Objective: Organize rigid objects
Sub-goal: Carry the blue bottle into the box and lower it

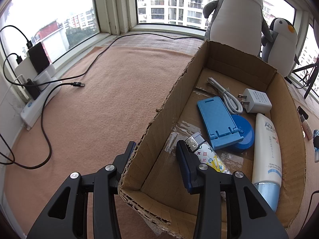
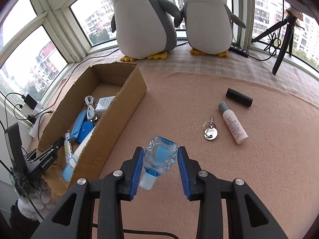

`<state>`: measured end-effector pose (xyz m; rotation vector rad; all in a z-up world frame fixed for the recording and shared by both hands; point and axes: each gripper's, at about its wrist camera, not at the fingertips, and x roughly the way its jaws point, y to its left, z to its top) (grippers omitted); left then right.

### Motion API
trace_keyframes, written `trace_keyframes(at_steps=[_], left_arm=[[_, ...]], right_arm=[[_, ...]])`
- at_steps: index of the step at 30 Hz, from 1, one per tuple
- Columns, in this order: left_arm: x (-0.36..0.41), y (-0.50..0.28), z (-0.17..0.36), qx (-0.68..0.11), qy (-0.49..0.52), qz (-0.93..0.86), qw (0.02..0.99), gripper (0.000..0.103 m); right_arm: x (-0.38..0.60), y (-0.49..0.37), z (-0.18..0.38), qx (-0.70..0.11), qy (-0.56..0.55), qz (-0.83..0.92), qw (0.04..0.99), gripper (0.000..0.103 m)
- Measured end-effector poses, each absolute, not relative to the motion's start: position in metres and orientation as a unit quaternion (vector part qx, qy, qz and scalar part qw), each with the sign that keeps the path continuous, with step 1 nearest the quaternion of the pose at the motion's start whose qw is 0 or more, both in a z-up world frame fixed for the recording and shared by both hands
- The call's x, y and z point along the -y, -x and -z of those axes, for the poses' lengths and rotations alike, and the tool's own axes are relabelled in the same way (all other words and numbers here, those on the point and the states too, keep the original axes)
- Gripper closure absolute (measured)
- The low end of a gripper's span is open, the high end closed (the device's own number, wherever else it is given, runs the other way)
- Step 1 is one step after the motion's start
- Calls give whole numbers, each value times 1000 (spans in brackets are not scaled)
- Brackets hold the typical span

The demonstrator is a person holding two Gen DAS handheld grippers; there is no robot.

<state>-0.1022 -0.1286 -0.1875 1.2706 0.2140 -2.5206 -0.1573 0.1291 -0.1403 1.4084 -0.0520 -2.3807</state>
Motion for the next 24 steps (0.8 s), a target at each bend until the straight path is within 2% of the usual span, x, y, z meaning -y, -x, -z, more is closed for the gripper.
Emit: trace_keyframes(at_steps=[12, 24], left_arm=[[129, 102, 188, -75, -443, 880, 155, 64], [129, 102, 188, -75, -443, 880, 154, 64]], right_arm=[[-77, 161, 97, 8, -458, 853, 250, 72], [-25, 168, 102, -15, -452, 843, 293, 71]])
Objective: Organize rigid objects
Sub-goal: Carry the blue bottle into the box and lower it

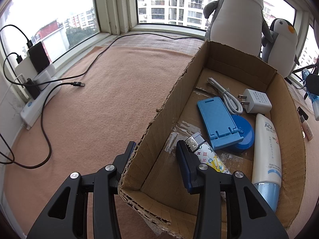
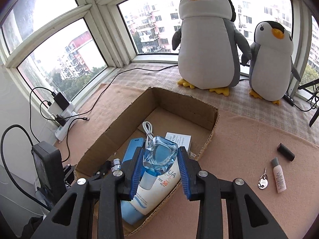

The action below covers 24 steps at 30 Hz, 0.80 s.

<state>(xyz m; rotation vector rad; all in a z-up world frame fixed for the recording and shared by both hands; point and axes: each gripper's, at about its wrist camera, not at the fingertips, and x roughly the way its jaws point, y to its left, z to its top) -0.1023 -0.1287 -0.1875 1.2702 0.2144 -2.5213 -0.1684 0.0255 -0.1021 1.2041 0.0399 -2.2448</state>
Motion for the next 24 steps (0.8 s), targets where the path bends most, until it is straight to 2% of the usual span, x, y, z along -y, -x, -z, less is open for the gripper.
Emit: trace_keyframes(at_steps=[19, 21, 22, 23, 24], left_arm=[[129, 102, 188, -75, -443, 880, 154, 64], [129, 102, 188, -75, -443, 880, 154, 64], [129, 102, 188, -75, -443, 880, 154, 64], [129, 102, 188, -75, -443, 880, 154, 64], [129, 102, 188, -75, -443, 880, 154, 64]], right_arm=[[9, 165, 128, -48, -469, 821, 324, 70], [10, 165, 128, -47, -468, 819, 329, 52], [9, 164, 127, -44, -467, 819, 330, 37], [8, 164, 126, -41, -463, 821, 331, 32], [7, 163, 125, -41, -460, 822, 332, 32]])
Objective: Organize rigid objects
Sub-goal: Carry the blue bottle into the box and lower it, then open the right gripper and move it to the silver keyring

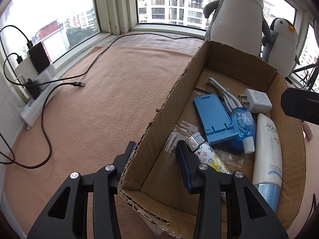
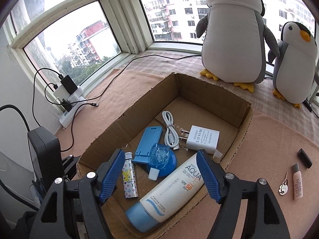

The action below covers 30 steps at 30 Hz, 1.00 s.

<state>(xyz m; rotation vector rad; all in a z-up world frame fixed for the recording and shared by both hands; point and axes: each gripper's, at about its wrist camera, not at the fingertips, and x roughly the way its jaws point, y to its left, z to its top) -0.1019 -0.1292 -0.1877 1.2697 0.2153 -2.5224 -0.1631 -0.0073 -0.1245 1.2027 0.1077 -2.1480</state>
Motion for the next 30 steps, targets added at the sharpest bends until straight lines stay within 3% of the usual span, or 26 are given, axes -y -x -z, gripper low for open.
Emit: trace_keyframes(at_steps=[16, 30], left_arm=[[129, 102, 188, -75, -443, 880, 154, 64], [129, 102, 188, -75, -443, 880, 154, 64]], right_arm=[[-14, 164, 121, -39, -458, 830, 315, 32], [-88, 159, 132, -17, -464, 842, 274, 32]])
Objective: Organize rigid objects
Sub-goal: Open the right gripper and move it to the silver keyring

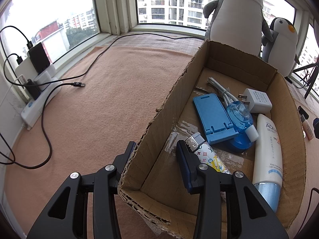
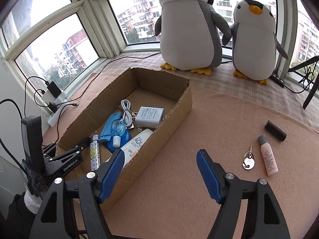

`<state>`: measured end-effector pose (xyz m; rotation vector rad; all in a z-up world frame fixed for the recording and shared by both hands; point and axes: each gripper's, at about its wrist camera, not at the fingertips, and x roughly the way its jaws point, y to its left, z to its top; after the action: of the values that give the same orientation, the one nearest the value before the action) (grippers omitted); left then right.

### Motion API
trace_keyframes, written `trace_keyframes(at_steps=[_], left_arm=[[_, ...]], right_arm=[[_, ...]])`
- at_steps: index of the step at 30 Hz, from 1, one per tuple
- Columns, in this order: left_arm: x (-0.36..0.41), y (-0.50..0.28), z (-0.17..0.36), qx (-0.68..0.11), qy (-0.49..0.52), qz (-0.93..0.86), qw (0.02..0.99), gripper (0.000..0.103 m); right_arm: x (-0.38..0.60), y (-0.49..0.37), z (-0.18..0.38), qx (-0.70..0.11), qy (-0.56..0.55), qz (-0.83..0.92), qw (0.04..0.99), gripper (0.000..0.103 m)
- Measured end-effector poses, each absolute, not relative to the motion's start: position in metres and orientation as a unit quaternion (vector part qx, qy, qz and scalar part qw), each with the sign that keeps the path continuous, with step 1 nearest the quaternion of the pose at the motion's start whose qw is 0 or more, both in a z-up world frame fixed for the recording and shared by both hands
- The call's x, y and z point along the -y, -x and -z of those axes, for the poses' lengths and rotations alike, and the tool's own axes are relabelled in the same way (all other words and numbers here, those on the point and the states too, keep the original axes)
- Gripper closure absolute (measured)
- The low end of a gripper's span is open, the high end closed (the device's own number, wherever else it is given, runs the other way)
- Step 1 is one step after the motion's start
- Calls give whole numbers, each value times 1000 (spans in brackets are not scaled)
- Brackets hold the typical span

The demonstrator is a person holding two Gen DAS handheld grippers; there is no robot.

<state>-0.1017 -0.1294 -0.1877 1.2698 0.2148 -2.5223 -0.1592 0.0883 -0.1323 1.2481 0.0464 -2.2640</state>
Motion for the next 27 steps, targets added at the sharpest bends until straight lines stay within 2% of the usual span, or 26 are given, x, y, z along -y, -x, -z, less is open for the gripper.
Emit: trace_keyframes(at_steps=[12, 15, 17, 19, 23, 27], left_arm=[[129, 102, 188, -75, -443, 880, 154, 64], [129, 102, 188, -75, -443, 880, 154, 64], [129, 102, 188, -75, -443, 880, 154, 64], [129, 102, 188, -75, -443, 880, 154, 64], [129, 102, 188, -75, -443, 880, 154, 64], [129, 102, 188, -75, -443, 880, 154, 64]], right_arm=[[-169, 170, 144, -6, -474, 853, 217, 32], [-177, 176, 148, -11, -478, 853, 210, 35], [-180, 180, 152, -8, -484, 849, 210, 44], [-181, 185, 156, -8, -489, 847, 210, 48], [-173, 191, 161, -25, -494, 845, 203, 51], [-165, 200, 169, -37, -508, 840, 187, 64]])
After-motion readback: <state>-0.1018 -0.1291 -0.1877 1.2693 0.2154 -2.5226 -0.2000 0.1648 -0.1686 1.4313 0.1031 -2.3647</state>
